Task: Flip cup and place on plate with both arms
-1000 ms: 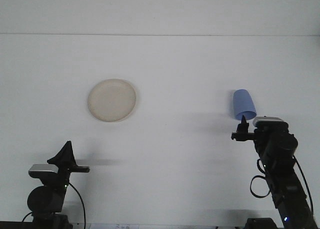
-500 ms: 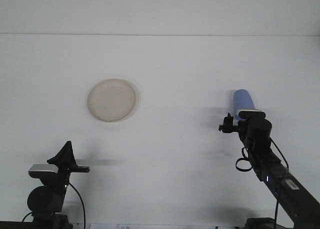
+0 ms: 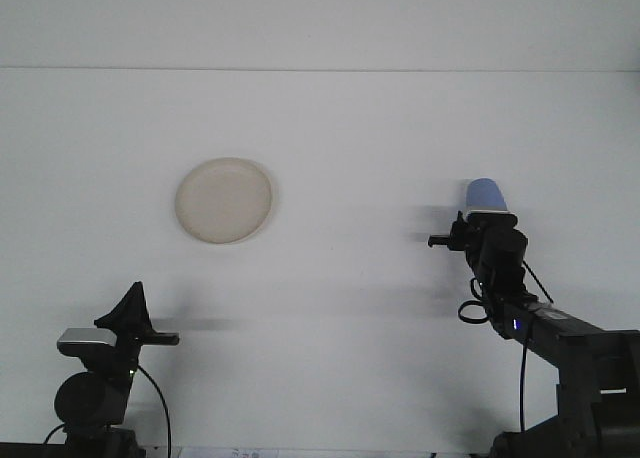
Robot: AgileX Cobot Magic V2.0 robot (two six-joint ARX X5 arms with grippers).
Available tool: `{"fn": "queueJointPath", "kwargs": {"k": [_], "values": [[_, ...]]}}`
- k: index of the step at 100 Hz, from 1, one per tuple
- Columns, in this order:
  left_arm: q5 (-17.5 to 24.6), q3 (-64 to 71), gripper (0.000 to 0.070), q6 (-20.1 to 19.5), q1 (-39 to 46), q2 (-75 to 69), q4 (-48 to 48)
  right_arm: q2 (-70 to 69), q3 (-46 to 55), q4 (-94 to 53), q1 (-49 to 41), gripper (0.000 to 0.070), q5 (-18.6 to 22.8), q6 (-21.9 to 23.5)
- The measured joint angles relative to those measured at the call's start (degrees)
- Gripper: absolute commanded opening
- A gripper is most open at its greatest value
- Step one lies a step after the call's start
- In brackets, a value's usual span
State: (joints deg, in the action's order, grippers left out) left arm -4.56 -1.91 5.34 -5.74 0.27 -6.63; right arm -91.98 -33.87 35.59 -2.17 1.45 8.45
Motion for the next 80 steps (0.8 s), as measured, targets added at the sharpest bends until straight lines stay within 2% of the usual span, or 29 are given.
{"fn": "queueJointPath", "kwargs": {"k": [22,37,58,80], "values": [[0.0,0.0,0.0012,0.0,0.0,0.0,0.0,3.0,-0.2,-2.7,-1.1,0.0003,0.0,0.0],[0.0,0.0,0.0012,0.0,0.0,0.0,0.0,12.1,-1.7,-12.3,-4.7,0.0003,0.1,-0.3],[0.0,0.0,0.0012,0.0,0.0,0.0,0.0,23.8,-13.9,-42.9,-12.1,0.0003,1.5,-2.5],[0.0,0.0,0.0012,0.0,0.0,0.0,0.0,23.5,-33.0,-80.6,-23.1,0.0003,5.7,-7.5]]}}
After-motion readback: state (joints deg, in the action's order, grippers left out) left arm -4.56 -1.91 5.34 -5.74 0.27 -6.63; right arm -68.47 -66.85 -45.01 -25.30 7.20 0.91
